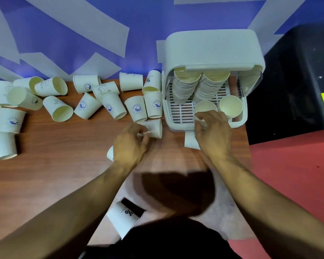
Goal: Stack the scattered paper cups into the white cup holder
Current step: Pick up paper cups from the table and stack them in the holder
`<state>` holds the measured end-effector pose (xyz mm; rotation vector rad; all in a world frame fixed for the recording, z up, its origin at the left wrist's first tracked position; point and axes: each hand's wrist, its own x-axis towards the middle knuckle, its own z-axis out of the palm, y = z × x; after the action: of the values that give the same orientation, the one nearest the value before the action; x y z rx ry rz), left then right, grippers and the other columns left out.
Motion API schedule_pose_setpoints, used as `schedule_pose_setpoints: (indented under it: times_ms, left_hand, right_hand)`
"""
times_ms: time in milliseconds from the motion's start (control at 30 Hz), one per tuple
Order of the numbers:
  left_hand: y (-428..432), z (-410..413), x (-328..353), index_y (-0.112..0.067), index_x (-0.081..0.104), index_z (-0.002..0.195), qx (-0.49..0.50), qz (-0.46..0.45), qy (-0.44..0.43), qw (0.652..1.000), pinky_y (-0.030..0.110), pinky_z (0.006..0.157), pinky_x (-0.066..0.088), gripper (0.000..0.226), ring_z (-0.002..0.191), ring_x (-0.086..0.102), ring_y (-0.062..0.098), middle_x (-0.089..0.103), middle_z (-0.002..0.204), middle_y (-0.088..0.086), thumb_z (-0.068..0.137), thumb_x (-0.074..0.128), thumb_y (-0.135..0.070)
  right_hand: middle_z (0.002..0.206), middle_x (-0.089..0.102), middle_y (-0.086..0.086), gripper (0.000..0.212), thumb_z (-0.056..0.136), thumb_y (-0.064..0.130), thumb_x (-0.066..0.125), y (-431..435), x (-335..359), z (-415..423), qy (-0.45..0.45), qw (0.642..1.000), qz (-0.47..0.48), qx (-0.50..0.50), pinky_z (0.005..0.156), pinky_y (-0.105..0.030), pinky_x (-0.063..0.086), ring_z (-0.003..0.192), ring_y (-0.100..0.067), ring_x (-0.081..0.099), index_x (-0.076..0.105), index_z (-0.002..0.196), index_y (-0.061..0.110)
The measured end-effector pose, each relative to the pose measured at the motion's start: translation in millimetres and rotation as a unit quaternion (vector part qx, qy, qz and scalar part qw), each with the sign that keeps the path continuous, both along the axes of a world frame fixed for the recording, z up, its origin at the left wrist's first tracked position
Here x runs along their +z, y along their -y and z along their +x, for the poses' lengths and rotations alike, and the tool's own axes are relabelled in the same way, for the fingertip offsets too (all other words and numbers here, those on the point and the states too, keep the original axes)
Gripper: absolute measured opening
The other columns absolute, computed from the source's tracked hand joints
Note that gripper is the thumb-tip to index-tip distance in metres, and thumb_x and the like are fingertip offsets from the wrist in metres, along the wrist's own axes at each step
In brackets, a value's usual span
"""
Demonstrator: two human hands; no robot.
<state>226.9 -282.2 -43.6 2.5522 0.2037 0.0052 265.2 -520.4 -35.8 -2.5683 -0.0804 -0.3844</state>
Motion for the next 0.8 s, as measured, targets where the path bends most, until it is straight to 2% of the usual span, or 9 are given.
schedule_pose_setpoints:
  times_ms: [133, 233, 400, 467, 533, 633, 700, 800]
  left_hand:
    - [-35, -23, -6, -0.025, 0.068, 0.097, 0.076, 0.000, -0.038, 0.996, 0.029, 0.067, 0.041, 0.013, 0.079, 0.060, 0.019, 0.064, 0.099, -0.002, 0.086, 0.065, -0.032]
    - [-55, -42, -8, -0.020, 0.068, 0.106, 0.115, 0.002, -0.071, 0.991, 0.029, 0.070, 0.040, 0.022, 0.088, 0.060, 0.023, 0.060, 0.108, 0.005, 0.087, 0.065, -0.031]
    - [-74, -64, -12, -0.024, 0.062, 0.120, 0.136, -0.008, -0.133, 0.982, 0.034, 0.075, 0.045, 0.036, 0.098, 0.059, 0.031, 0.049, 0.122, 0.008, 0.086, 0.066, -0.037]
    - [-76, -69, -16, -0.025, 0.063, 0.121, 0.082, 0.014, -0.112, 0.990, 0.036, 0.080, 0.046, 0.039, 0.105, 0.055, 0.031, 0.050, 0.122, 0.009, 0.084, 0.069, -0.038]
    - [-72, -73, -20, -0.029, 0.064, 0.121, -0.003, 0.066, -0.090, 0.994, 0.039, 0.085, 0.044, 0.044, 0.109, 0.050, 0.031, 0.050, 0.124, 0.007, 0.081, 0.069, -0.047]
    - [-62, -74, -19, -0.048, 0.056, 0.122, -0.074, 0.138, -0.100, 0.983, 0.045, 0.095, 0.031, 0.049, 0.126, 0.032, 0.027, 0.042, 0.136, -0.006, 0.077, 0.062, -0.066]
    - [-60, -72, -21, -0.054, 0.049, 0.125, -0.087, 0.121, -0.126, 0.981, 0.047, 0.100, 0.027, 0.050, 0.133, 0.024, 0.028, 0.037, 0.141, -0.011, 0.078, 0.063, -0.063]
    - [-63, -69, -26, -0.046, 0.048, 0.131, -0.083, 0.076, -0.165, 0.980, 0.046, 0.101, 0.036, 0.049, 0.131, 0.029, 0.029, 0.039, 0.144, -0.006, 0.085, 0.062, -0.048]
  right_hand:
    - [0.079, 0.064, 0.010, 0.014, 0.078, 0.021, 0.069, -38, 9, -36, -0.079, 0.994, 0.073, 0.035, 0.066, -0.030, 0.050, 0.072, -0.013, 0.059, 0.068, 0.092, 0.024]
    - [0.075, 0.061, 0.015, 0.019, 0.073, 0.022, 0.069, -71, 14, -74, -0.194, 0.965, 0.090, 0.151, 0.065, -0.030, 0.053, 0.066, -0.006, 0.057, 0.066, 0.091, 0.028]
    - [0.105, 0.058, 0.015, 0.047, 0.068, 0.018, 0.070, -109, 18, -132, -0.328, 0.856, -0.045, 0.397, 0.079, -0.039, 0.053, 0.093, -0.013, 0.060, 0.057, 0.111, 0.033]
    - [0.116, 0.052, 0.011, 0.058, 0.066, 0.011, 0.072, -120, 12, -146, -0.346, 0.820, -0.094, 0.446, 0.078, -0.042, 0.052, 0.103, -0.019, 0.057, 0.054, 0.118, 0.030]
    - [0.120, 0.048, 0.006, 0.059, 0.070, 0.008, 0.071, -129, 2, -156, -0.343, 0.801, -0.133, 0.473, 0.077, -0.044, 0.052, 0.108, -0.024, 0.055, 0.051, 0.122, 0.027]
    - [0.129, 0.046, -0.001, 0.040, 0.088, 0.013, 0.056, -142, -13, -167, -0.315, 0.797, -0.166, 0.488, 0.079, -0.046, 0.051, 0.118, -0.032, 0.049, 0.051, 0.127, 0.021]
    - [0.127, 0.050, -0.004, 0.034, 0.089, 0.017, 0.056, -147, -20, -171, -0.297, 0.808, -0.167, 0.480, 0.078, -0.044, 0.050, 0.116, -0.033, 0.050, 0.054, 0.123, 0.019]
    - [0.118, 0.053, -0.003, 0.030, 0.086, 0.017, 0.060, -150, -26, -170, -0.280, 0.832, -0.165, 0.449, 0.073, -0.042, 0.051, 0.109, -0.032, 0.053, 0.056, 0.115, 0.020]
